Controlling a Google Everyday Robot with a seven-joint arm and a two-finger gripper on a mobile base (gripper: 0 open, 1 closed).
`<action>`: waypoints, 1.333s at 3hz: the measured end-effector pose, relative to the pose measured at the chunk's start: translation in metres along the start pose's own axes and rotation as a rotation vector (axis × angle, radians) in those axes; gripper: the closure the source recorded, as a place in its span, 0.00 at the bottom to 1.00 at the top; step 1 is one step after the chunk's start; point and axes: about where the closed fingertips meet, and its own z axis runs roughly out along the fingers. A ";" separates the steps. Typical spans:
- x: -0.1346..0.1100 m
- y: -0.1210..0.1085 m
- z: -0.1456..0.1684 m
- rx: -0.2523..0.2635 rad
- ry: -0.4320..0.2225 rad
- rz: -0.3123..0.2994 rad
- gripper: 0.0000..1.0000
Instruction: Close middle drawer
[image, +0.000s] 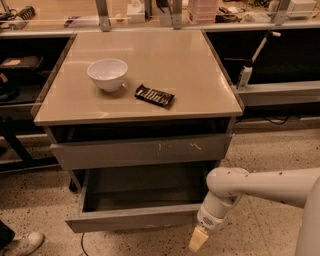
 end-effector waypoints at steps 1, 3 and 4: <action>0.000 0.000 0.000 0.000 0.000 0.000 0.66; -0.016 -0.007 -0.008 0.043 -0.015 0.016 1.00; -0.037 -0.017 -0.014 0.095 -0.031 0.022 1.00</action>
Offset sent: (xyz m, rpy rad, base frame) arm 0.0000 0.0000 0.0000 0.0000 0.0001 0.0000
